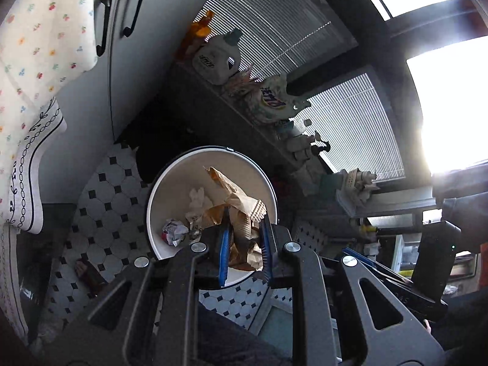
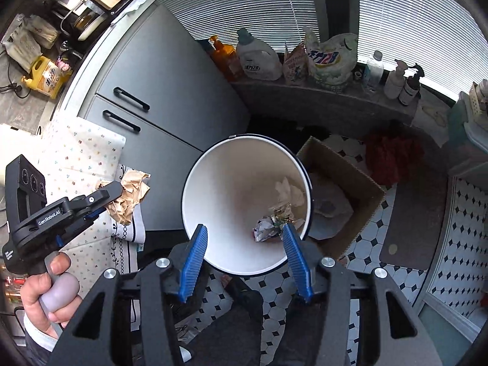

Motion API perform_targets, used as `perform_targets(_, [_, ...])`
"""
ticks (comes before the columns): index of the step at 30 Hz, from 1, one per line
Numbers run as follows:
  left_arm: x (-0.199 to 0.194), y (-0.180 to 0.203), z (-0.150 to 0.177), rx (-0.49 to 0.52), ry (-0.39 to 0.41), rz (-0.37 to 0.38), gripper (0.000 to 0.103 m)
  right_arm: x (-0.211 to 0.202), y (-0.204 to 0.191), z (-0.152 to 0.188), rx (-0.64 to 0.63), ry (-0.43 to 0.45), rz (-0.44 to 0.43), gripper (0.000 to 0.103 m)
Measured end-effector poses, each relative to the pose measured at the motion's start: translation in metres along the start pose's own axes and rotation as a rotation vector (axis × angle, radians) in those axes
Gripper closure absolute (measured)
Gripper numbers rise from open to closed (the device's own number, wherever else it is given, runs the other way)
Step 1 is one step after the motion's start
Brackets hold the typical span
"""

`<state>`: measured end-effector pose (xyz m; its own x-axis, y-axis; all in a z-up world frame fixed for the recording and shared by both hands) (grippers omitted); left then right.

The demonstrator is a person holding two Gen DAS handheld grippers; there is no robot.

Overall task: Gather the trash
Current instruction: 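Open both tools to drop the foil and brown paper into the bin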

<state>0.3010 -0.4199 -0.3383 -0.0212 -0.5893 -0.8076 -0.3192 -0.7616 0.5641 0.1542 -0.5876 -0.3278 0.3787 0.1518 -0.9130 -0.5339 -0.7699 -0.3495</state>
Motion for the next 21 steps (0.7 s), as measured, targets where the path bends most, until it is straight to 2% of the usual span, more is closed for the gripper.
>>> perform_targets(1, [0.004, 0.003, 0.0, 0.005, -0.008, -0.003, 0.083, -0.002, 0.005, 0.0, 0.007, 0.004, 0.005, 0.052])
perform_targets(2, [0.006, 0.004, 0.0, 0.007, -0.012, -0.007, 0.075, -0.005, 0.008, 0.0, 0.014, 0.008, 0.009, 0.052])
perform_targets(3, [0.008, 0.006, 0.0, 0.008, -0.015, -0.008, 0.059, -0.007, 0.01, 0.0, 0.019, 0.012, 0.012, 0.051])
perform_targets(5, [0.006, 0.01, -0.001, 0.008, 0.005, -0.01, 0.042, -0.011, 0.013, 0.0, 0.022, 0.02, 0.011, 0.051])
perform_targets(6, [0.003, 0.011, -0.002, 0.013, 0.015, -0.012, 0.037, -0.013, 0.012, 0.0, 0.021, 0.025, 0.009, 0.051])
perform_targets(11, [-0.018, 0.014, -0.006, 0.036, 0.051, 0.001, 0.028, -0.02, -0.003, -0.004, 0.002, 0.049, -0.004, 0.047])
perform_targets(18, [-0.063, -0.004, -0.011, 0.019, 0.113, -0.001, 0.026, -0.021, -0.05, -0.006, -0.057, 0.06, -0.045, 0.047])
perform_targets(21, [-0.095, -0.019, -0.014, 0.005, 0.172, -0.029, 0.024, -0.022, -0.078, -0.007, -0.102, 0.073, -0.051, 0.037])
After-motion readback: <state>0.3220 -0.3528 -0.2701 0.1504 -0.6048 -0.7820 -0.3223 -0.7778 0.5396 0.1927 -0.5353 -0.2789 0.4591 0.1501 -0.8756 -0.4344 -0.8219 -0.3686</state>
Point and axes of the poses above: each gripper's, at about its wrist camera, not at the fingertips, and x roughly the way its jaws point, y to its right, z to its underside, the point moved 9 cm from there along x, roughly the way its jaws point, and after that the axes turned 1 degree about -z, right-handed, at the moved point
